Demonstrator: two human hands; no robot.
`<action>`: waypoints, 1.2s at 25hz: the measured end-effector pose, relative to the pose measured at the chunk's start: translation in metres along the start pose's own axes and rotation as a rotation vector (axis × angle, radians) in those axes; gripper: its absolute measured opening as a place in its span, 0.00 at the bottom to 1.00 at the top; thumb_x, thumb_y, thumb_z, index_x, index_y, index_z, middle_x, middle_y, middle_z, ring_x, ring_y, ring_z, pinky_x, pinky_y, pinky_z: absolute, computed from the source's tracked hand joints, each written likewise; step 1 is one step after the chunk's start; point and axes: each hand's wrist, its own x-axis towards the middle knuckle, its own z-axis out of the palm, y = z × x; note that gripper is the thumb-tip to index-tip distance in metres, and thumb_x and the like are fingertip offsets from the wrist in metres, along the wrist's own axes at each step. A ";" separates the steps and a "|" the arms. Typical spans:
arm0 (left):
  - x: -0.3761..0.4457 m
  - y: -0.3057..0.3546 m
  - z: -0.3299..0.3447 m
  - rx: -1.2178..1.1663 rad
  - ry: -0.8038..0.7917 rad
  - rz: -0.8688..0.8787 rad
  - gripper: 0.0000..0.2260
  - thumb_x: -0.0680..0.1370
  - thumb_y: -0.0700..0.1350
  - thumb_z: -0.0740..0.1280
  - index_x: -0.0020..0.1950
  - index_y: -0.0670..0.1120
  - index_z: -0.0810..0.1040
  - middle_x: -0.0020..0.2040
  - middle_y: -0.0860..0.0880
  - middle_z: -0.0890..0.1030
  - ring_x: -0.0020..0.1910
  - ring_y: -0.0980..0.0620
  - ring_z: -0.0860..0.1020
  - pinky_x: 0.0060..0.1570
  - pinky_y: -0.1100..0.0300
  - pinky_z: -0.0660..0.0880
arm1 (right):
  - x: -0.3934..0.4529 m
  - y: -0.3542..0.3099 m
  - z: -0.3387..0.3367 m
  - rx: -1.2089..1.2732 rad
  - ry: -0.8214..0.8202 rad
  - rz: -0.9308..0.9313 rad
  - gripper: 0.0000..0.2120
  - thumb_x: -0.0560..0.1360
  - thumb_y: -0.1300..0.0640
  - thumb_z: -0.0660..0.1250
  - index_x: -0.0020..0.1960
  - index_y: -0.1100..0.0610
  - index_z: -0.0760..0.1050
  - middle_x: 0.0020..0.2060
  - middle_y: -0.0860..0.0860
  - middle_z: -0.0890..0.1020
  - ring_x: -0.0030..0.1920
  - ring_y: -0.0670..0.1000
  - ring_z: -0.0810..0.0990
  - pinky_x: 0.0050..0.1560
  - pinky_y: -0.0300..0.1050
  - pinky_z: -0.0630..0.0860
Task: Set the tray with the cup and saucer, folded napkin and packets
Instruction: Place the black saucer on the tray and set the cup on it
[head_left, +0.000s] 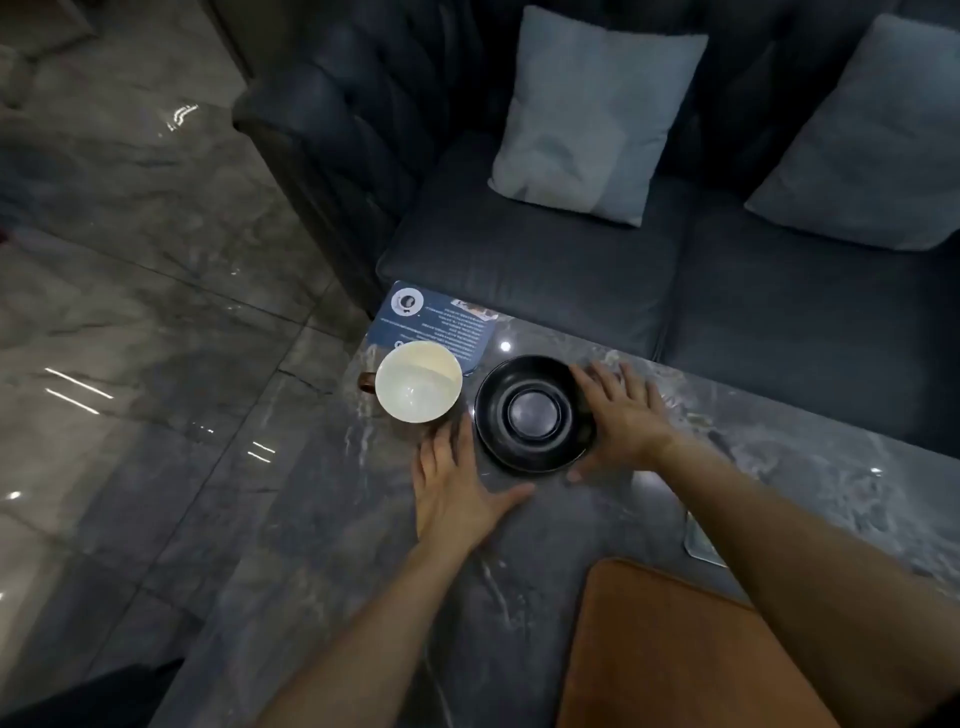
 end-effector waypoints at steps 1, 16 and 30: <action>0.001 0.001 0.002 0.001 0.015 0.001 0.55 0.62 0.80 0.59 0.79 0.53 0.44 0.78 0.45 0.53 0.76 0.43 0.50 0.75 0.43 0.45 | 0.005 0.001 0.001 -0.006 -0.010 -0.018 0.70 0.53 0.30 0.77 0.77 0.44 0.33 0.79 0.49 0.40 0.77 0.61 0.33 0.74 0.66 0.37; 0.006 -0.002 0.020 -0.147 0.130 0.043 0.57 0.58 0.80 0.62 0.79 0.55 0.45 0.80 0.52 0.45 0.79 0.49 0.42 0.75 0.43 0.37 | 0.006 0.011 0.031 0.160 0.081 -0.064 0.72 0.49 0.36 0.81 0.77 0.47 0.36 0.79 0.49 0.38 0.76 0.57 0.30 0.72 0.61 0.28; -0.075 -0.002 0.006 -0.189 -0.045 0.234 0.57 0.57 0.77 0.68 0.79 0.57 0.49 0.80 0.53 0.47 0.77 0.55 0.40 0.75 0.50 0.41 | -0.124 0.011 0.087 0.297 0.217 0.035 0.70 0.50 0.28 0.75 0.78 0.54 0.41 0.78 0.52 0.52 0.79 0.57 0.43 0.76 0.60 0.36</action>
